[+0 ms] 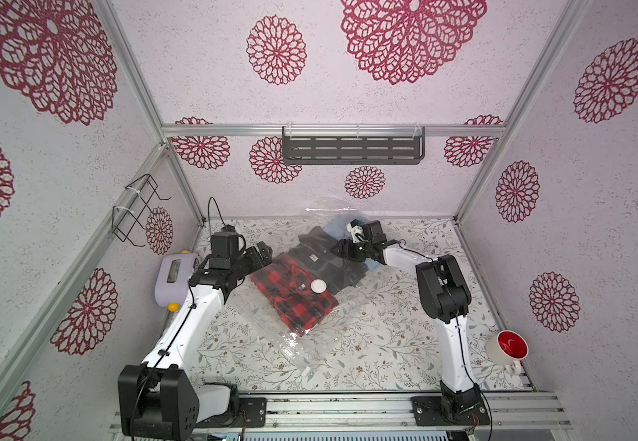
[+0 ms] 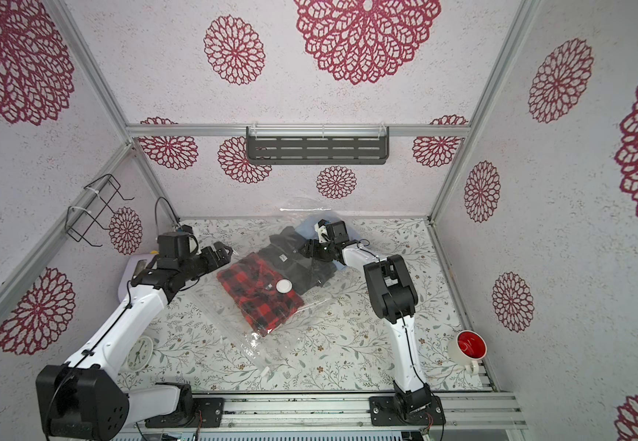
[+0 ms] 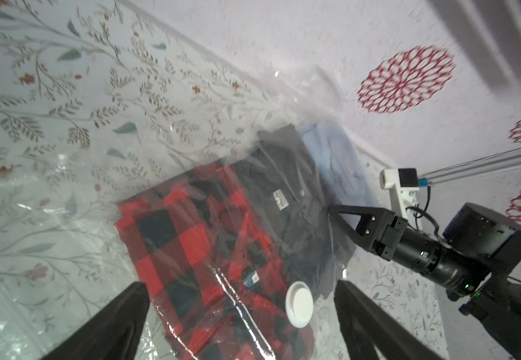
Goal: Place the folded shirt into the vacuum bag
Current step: Adjust the vacuum bag at the center of the board.
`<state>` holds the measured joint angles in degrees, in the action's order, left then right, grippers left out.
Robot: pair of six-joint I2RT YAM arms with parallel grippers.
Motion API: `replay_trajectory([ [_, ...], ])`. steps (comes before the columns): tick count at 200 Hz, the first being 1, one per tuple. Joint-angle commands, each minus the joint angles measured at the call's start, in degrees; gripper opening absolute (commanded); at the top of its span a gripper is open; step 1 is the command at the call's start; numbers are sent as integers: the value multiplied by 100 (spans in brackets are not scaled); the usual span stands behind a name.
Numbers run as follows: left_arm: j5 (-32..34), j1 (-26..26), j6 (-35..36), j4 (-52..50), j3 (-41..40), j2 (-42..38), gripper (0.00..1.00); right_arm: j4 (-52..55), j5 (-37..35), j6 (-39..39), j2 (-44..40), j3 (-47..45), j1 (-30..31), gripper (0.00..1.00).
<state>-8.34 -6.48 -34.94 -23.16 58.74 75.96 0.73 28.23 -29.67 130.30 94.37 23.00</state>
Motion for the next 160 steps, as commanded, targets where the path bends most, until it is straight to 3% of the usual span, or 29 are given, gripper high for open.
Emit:
replay_trajectory([
  [1,38,-213,-17,296,-144,316,97,-73,-60,-405,-57,-367,-29,70],
  [68,25,-410,-13,805,-633,1090,97,-606,-1140,-438,-1851,-3268,-34,70],
  [115,-31,-601,66,974,-294,1885,98,-799,-1522,-611,-3565,-5182,-42,71],
  [160,318,-1145,192,363,-188,1286,97,-73,-1336,-412,-5680,-5548,-42,76],
])
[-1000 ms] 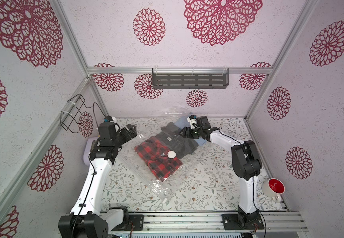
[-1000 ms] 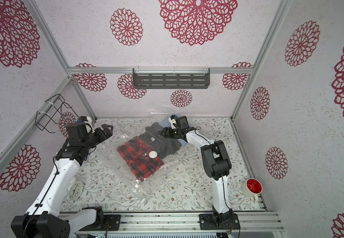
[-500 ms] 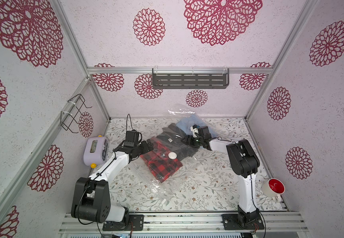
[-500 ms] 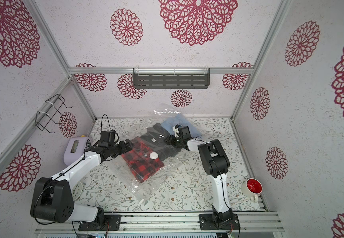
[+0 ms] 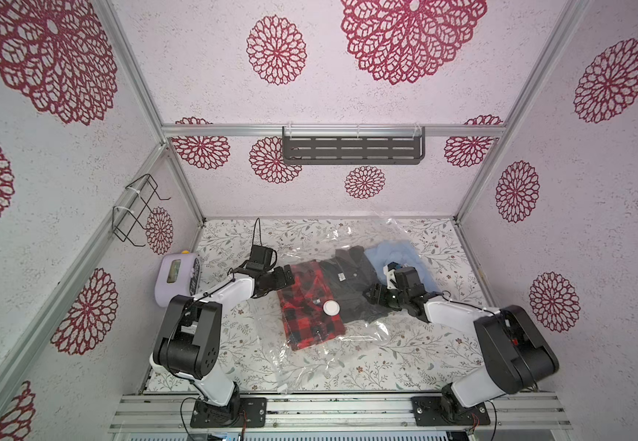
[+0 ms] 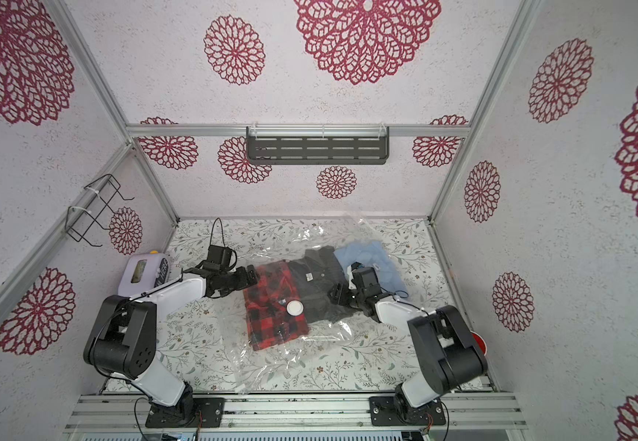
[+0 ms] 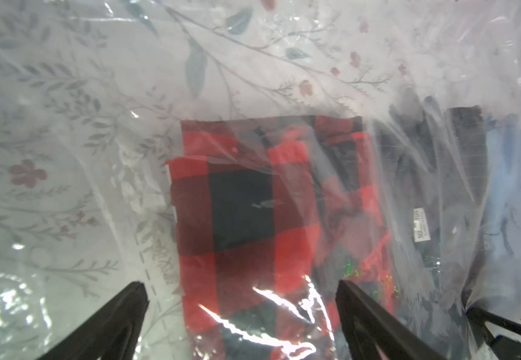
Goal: Place the folded shirt into the vacuum bag
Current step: Adjust the vacuum bag at the center of the board.
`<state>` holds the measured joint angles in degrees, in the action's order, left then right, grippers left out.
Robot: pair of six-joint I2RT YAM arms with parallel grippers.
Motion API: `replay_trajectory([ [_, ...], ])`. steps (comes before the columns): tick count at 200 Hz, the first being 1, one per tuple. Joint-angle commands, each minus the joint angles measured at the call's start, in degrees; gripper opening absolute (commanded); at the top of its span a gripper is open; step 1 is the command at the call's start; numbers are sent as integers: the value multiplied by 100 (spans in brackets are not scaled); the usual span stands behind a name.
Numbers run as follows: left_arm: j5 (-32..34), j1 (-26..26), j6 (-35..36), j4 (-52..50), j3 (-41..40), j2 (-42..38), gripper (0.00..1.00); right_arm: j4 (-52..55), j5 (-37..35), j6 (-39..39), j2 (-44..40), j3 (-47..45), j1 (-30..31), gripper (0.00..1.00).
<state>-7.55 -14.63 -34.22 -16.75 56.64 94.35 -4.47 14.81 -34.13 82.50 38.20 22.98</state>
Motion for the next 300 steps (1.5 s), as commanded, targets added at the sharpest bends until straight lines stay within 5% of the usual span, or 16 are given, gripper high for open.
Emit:
replay_trajectory([
  [1,247,-334,105,-290,13,-572,97,447,27,45,-927,76,-39,76],
  [40,141,-766,-240,-169,-551,-1040,97,279,556,391,-806,537,-120,77],
  [101,-600,-1278,-982,1411,-1111,-215,97,-261,987,597,526,598,-714,77],
  [197,-98,-402,-477,1250,106,1413,98,-1007,946,174,973,6,-1031,77],
  [227,154,-329,-176,649,329,814,98,-740,735,363,360,231,-1033,83],
  [256,758,-326,141,29,329,-130,97,-333,253,678,-784,316,-1033,99],
  [300,1698,-302,714,-645,368,-1435,97,249,-1070,1498,-2754,298,-1034,99],
])
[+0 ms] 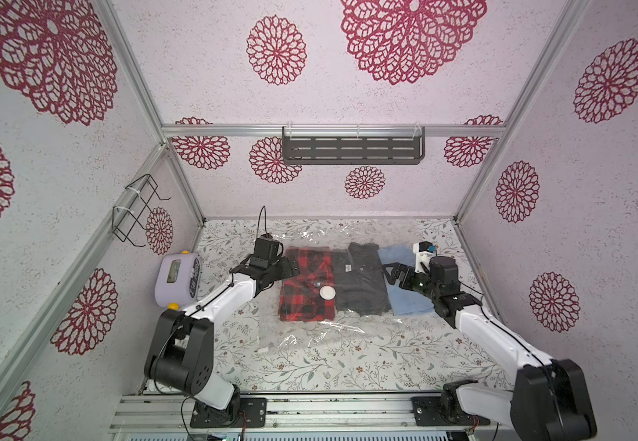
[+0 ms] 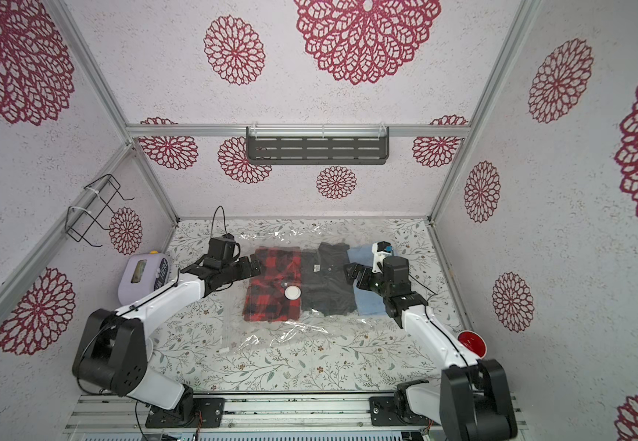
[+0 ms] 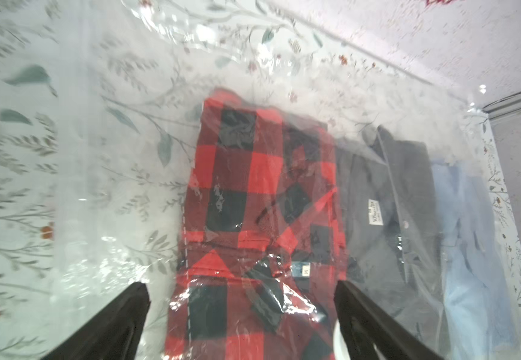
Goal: Place the folded shirt into the vacuum bag
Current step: Adjust the vacuum bag at the center of the board, then reset both arms
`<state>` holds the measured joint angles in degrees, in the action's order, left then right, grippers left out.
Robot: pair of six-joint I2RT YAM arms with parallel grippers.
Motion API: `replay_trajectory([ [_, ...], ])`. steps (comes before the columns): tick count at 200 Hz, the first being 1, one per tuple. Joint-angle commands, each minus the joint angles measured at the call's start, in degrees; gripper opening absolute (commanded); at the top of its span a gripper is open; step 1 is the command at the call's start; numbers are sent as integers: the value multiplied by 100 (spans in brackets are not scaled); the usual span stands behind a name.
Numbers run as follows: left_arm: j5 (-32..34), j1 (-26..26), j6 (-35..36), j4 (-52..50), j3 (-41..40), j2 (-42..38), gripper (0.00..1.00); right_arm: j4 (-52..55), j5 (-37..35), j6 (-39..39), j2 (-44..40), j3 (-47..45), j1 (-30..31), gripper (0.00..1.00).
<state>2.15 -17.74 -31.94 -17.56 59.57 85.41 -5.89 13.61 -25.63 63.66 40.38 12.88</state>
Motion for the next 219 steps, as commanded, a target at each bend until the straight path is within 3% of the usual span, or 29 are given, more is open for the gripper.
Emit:
replay_trajectory([
  [1,753,8,500,-573,73,-568,97,402,-975,673,-911,77,-24,99],
  [29,951,30,945,-441,-165,-1280,97,812,-1896,1211,-1751,-14,-14,99],
  [43,1348,37,1049,-384,-346,-1566,97,662,-2225,1409,-2254,-375,-14,99],
  [70,1979,57,1237,355,-1106,-2190,97,573,-2719,1393,-3170,-1075,-17,99],
  [98,2171,327,1580,1091,-1793,-2547,97,361,-3044,1327,-3419,-1584,-14,99],
  [120,1954,779,1822,1393,-1958,-2289,97,-378,-3114,1624,-3148,-2018,-15,99],
  [149,1593,1544,1851,1678,-1965,-1572,97,-2495,-3134,2189,-2443,-2927,-39,99],
  [176,1427,2126,1585,2001,-2020,-1025,97,-3844,-3163,2311,-1335,-3223,-257,99],
  [191,844,2428,1610,2246,-2067,-822,97,-4415,-3022,2268,-683,-3254,-413,99],
  [202,977,2513,1539,2465,-2157,-730,97,-4972,-2953,2264,-230,-3337,-498,99],
  [219,764,2669,1454,3570,-2640,-647,97,-5782,-2960,2237,456,-3405,-584,99],
])
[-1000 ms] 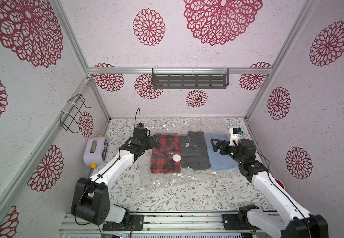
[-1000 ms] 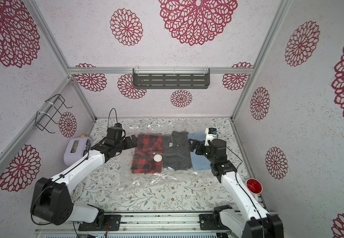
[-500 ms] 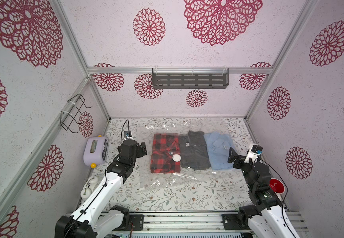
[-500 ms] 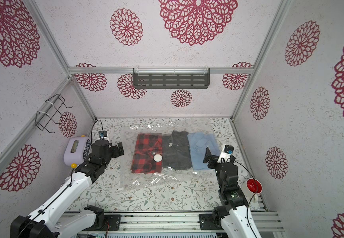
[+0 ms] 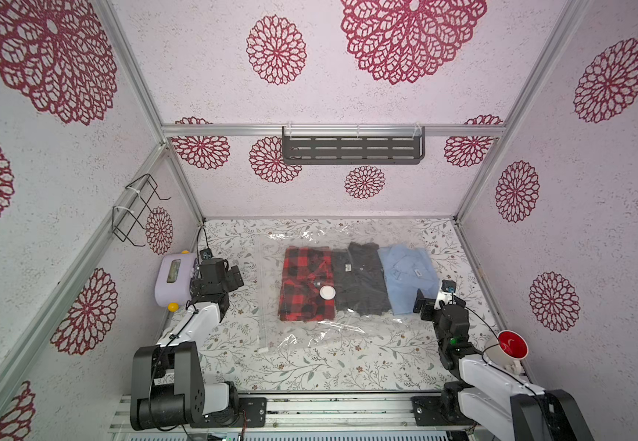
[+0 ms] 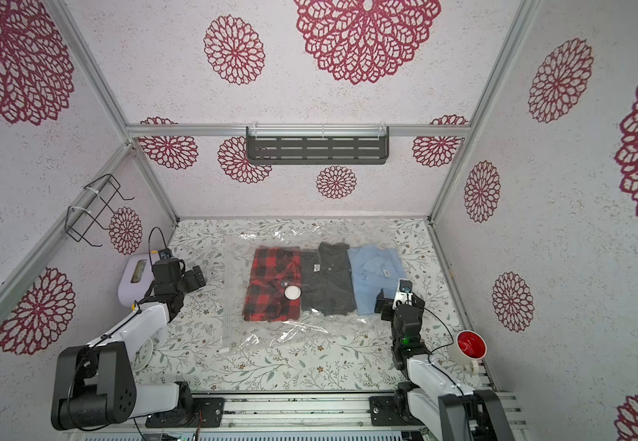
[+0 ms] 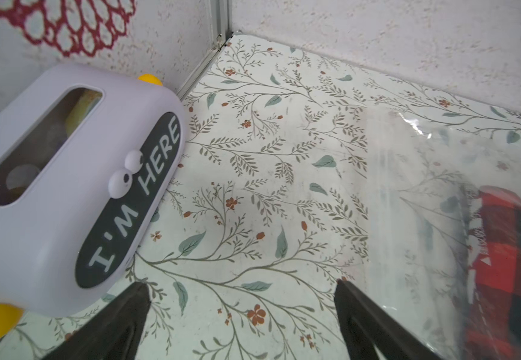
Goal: Place the folded shirt into the vacuum bag
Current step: Reset both arms
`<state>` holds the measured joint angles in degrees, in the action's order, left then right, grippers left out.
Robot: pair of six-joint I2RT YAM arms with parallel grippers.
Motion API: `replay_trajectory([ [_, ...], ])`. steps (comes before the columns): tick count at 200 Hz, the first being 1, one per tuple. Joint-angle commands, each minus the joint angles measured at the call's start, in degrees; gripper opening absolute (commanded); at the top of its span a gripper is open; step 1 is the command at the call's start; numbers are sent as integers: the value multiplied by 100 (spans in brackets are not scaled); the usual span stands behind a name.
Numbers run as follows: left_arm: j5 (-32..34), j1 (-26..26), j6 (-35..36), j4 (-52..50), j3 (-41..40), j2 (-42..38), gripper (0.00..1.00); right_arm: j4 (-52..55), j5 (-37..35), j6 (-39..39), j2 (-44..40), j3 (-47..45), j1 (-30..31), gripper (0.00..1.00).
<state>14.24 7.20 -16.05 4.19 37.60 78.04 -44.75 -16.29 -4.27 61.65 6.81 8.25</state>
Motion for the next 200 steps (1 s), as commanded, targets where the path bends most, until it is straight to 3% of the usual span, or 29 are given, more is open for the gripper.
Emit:
replay_trajectory([
  [1,-486,185,-130,1477,-476,98,97,-1940,30,98,696,-48,-126,99],
  [15,-765,276,-108,2606,-871,255,97,-2251,163,171,978,4,-148,99],
  [30,-881,311,-3,2190,-608,369,97,-2698,191,254,1235,19,-153,99],
  [78,-752,374,313,2693,-724,438,97,-2660,302,477,1527,247,-158,99],
  [99,-721,376,355,2948,-866,375,97,-4118,311,514,2418,-53,-246,99],
  [110,-713,383,354,3306,-1087,319,97,-4145,428,552,2602,43,-245,99],
  [137,-993,432,452,5398,-1875,861,97,-3666,636,684,2645,304,-236,99],
  [156,-1401,415,649,5090,-1615,1079,97,-3444,668,644,2651,417,-254,99],
  [168,-1353,367,639,4470,-1382,993,97,-3412,681,619,2663,447,-274,99],
  [200,-1171,266,710,4458,-1305,1072,97,-3206,821,489,2660,542,-421,99],
])
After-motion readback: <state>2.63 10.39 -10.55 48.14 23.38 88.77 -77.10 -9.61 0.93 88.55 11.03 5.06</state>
